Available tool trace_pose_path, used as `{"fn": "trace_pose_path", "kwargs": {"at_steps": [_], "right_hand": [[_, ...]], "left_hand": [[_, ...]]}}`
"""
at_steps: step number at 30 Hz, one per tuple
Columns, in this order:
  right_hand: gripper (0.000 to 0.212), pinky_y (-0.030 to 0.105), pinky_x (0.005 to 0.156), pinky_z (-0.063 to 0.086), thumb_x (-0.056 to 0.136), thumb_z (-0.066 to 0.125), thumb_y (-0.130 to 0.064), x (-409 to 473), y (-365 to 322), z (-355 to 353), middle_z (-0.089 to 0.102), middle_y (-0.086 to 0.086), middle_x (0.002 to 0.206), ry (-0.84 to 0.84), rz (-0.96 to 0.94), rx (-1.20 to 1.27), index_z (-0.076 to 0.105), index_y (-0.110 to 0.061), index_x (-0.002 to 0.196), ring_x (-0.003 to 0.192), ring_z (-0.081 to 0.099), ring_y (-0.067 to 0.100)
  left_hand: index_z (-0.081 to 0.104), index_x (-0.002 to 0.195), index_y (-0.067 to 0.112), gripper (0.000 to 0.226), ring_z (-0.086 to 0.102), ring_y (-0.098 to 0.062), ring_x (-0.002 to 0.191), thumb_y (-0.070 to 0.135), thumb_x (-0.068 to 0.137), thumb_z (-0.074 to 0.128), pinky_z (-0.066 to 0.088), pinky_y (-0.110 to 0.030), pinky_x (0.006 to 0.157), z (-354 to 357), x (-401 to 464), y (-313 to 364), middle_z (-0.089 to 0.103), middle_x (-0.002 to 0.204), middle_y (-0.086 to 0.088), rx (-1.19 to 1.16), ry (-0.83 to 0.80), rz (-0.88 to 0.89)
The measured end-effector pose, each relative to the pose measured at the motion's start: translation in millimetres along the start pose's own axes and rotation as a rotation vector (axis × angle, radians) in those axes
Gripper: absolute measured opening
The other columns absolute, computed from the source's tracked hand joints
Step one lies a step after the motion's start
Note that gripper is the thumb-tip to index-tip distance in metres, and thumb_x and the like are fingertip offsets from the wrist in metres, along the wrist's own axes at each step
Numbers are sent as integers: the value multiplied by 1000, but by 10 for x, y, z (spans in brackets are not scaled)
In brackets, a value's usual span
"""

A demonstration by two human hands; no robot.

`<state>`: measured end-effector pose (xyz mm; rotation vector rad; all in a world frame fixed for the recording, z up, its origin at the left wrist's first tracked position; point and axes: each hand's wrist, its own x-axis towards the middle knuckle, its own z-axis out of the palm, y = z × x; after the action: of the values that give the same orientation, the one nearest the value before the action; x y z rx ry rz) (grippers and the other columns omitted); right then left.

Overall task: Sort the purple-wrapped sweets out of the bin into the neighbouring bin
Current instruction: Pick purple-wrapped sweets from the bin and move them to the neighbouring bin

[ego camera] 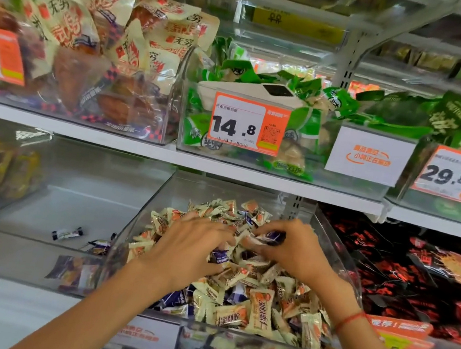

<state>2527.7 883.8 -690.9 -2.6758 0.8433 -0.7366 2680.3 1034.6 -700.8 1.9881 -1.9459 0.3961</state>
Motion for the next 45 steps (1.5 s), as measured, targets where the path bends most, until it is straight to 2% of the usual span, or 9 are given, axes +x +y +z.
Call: {"fn": "trace_pose_path", "kwargs": {"at_steps": [4, 9, 14, 24, 27, 32, 35, 39, 45], "right_hand": [[20, 8, 70, 48, 71, 84, -21, -215, -118, -81, 71, -12, 94, 128, 51, 358, 74, -26, 88, 85, 67, 12], [15, 25, 90, 47, 69, 85, -23, -330, -154, -52, 72, -15, 92, 26, 135, 443, 74, -29, 78, 95, 66, 4], [12, 17, 56, 48, 92, 62, -20, -342, -146, -170, 69, -13, 86, 136, 101, 418, 72, -25, 98, 60, 63, 3], [46, 25, 88, 49, 86, 70, -32, -323, -450, 151, 55, -5, 136, -202, 51, 98, 57, -27, 130, 114, 61, 22], [48, 35, 103, 44, 90, 63, -12, -349, -468, 58, 50, -4, 142, -354, 3, 159, 51, -24, 135, 125, 53, 21], [62, 14, 92, 42, 79, 58, 13, -440, -442, -19, 60, -11, 130, -356, -83, 125, 64, -33, 121, 120, 54, 5], [53, 14, 69, 47, 81, 73, -7, -457, -407, -39, 68, -10, 113, -169, -60, 96, 62, -40, 121, 87, 66, 11], [47, 11, 46, 34, 71, 83, -28, -471, -318, -129, 52, -19, 49, -8, 51, 201, 65, -38, 113, 47, 46, -4], [23, 18, 44, 20, 72, 71, -47, -398, -338, -43, 37, -9, 41, 41, 118, 338, 66, -30, 86, 37, 22, 8]], "left_hand": [[53, 127, 39, 40, 45, 0, 112, 44, 88, 60, 25, -19, 101, -8, -161, 45, 51, 116, 22, -70, 103, -66], [63, 109, 41, 27, 52, 6, 90, 41, 82, 66, 44, -9, 80, -61, -417, 89, 52, 97, 27, -215, 192, -152], [65, 108, 42, 28, 56, 8, 84, 45, 80, 66, 51, -13, 71, -47, -610, 38, 58, 97, 27, -239, 239, -198], [62, 112, 43, 28, 55, 8, 89, 49, 85, 62, 51, -17, 74, -26, -670, 57, 60, 105, 30, -200, 228, -270], [62, 112, 44, 28, 54, 8, 86, 48, 84, 64, 52, -17, 73, -43, -659, 64, 59, 103, 30, -212, 225, -275], [64, 108, 42, 26, 56, 7, 81, 45, 83, 65, 49, -12, 68, -67, -647, 113, 61, 98, 29, -238, 205, -282], [63, 111, 42, 26, 55, 8, 89, 44, 85, 64, 38, -4, 69, -83, -654, 155, 61, 106, 27, -252, 202, -264], [63, 112, 42, 26, 54, 8, 94, 45, 86, 63, 46, -11, 77, -139, -673, 137, 61, 109, 26, -279, 231, -267], [62, 112, 43, 27, 55, 9, 82, 47, 85, 62, 35, -3, 66, -289, -728, 30, 61, 105, 27, -297, 293, -310]]}}
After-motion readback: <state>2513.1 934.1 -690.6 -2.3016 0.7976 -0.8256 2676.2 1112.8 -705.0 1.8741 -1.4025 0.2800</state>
